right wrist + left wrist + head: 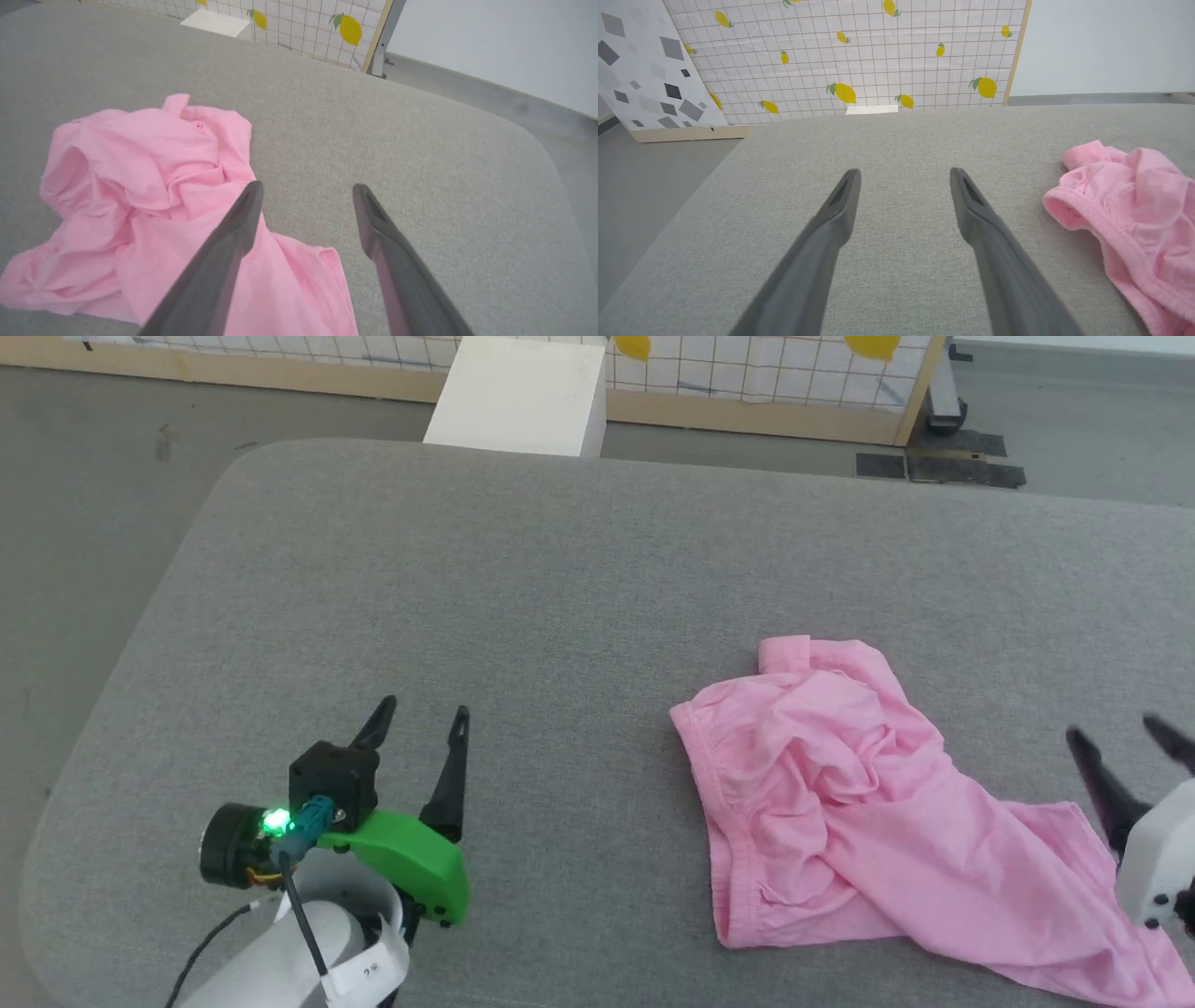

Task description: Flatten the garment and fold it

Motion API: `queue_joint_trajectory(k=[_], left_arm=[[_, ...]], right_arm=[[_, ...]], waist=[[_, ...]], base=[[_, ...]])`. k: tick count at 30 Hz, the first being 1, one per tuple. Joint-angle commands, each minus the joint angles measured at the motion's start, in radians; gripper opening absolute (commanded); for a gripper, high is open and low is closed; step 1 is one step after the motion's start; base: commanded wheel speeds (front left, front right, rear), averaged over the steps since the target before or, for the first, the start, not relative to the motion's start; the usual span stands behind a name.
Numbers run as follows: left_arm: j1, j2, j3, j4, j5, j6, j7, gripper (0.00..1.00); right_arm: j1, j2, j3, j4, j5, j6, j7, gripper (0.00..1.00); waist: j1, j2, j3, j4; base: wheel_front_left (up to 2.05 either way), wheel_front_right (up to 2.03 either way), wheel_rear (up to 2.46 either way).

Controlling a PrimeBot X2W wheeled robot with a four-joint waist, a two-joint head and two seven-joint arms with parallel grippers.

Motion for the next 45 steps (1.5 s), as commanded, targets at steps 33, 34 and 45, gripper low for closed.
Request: queue_joint_trajectory(k=[33, 34, 45], left_arm=[[-0.552, -0.125, -0.191, 0.182, -0.241, -0.339, 0.792, 1.0], [-0.553, -0.124, -0.197, 0.191, -0.241, -0.347, 0.798, 1.0], [-0.528, -0.115, -0.203, 0.227, -0.243, -0.372, 0.761, 0.0]], right_arm=[[-0.009, 0.338, -0.079, 0.023, -0.262, -0.001, -0.54, 1.0], [-0.011, 0.341, -0.08, 0.027, -0.263, -0.001, -0.542, 1.0], [-0.019, 0.361, -0.081, 0.059, -0.284, -0.001, -0.549, 1.0]], waist=[[0.0, 0.0, 0.308, -0.205], [0.0, 0.0, 0.312, -0.207], [0.0, 0.0, 0.314, -0.18]], base=[[0.0, 0.0, 0.0], [0.0, 0.0, 0.0], [0.0, 0.0, 0.0]])
